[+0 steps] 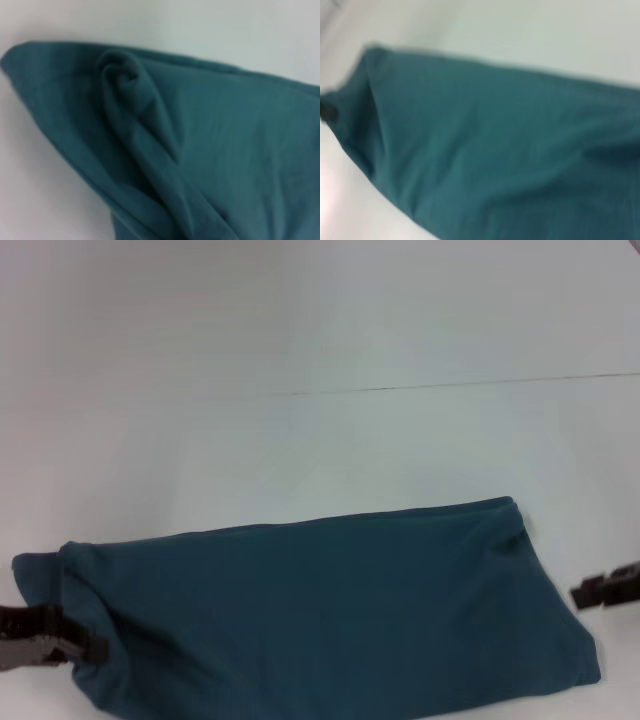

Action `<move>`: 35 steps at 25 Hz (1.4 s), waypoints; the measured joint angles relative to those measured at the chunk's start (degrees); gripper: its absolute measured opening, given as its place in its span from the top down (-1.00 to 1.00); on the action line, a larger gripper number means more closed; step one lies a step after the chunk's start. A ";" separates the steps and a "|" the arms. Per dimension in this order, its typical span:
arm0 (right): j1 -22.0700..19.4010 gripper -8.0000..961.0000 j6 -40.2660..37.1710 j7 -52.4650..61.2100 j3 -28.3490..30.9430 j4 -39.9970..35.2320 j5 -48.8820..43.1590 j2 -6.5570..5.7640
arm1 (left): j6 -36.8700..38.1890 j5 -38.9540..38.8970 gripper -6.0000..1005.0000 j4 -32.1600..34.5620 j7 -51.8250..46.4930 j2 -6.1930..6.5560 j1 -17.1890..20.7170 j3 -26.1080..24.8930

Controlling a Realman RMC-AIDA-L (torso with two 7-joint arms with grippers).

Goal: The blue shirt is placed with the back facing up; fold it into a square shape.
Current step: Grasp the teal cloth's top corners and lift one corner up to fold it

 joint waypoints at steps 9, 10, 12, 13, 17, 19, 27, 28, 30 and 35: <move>-4.24 -0.18 0.16 -13.32 7.96 4.84 16.96 1.49 | 5.99 -8.20 0.83 0.70 0.53 1.92 -1.98 -4.46; -4.28 -0.15 0.55 -15.88 8.18 6.63 18.13 2.29 | 6.36 -8.79 0.83 0.70 0.47 2.13 -2.35 -4.68; -4.31 -0.09 3.54 -22.34 8.55 10.95 20.40 4.29 | 6.76 -10.43 0.83 0.52 0.31 2.45 -3.18 -5.01; -4.25 -0.07 5.49 -24.45 8.44 12.84 21.08 4.91 | 6.80 -11.11 0.83 0.38 0.21 2.49 -3.49 -5.05; -2.56 0.05 15.27 -35.85 7.72 26.77 24.33 5.94 | 7.13 -15.00 0.83 0.00 -0.64 2.94 -4.90 -5.08; -1.30 0.11 19.26 -41.89 7.66 33.39 25.26 5.95 | 7.40 -16.62 0.83 -0.03 -1.09 3.20 -5.58 -5.10; 4.18 0.99 32.33 -60.61 7.47 51.32 27.14 6.34 | 7.81 -20.09 0.83 -0.58 -2.30 4.04 -7.35 -5.11; 4.80 0.99 33.52 -62.23 7.39 52.78 27.85 6.38 | 7.81 -20.41 0.83 -0.60 -2.32 4.05 -7.44 -5.11; 6.03 0.98 35.78 -65.12 7.27 55.47 28.74 6.47 | 7.91 -21.23 0.83 -0.64 -2.34 4.06 -7.54 -5.11; 10.23 0.98 42.13 -67.72 6.15 60.09 27.96 6.57 | 8.77 -23.05 0.83 -0.64 -2.31 4.48 -7.87 -5.11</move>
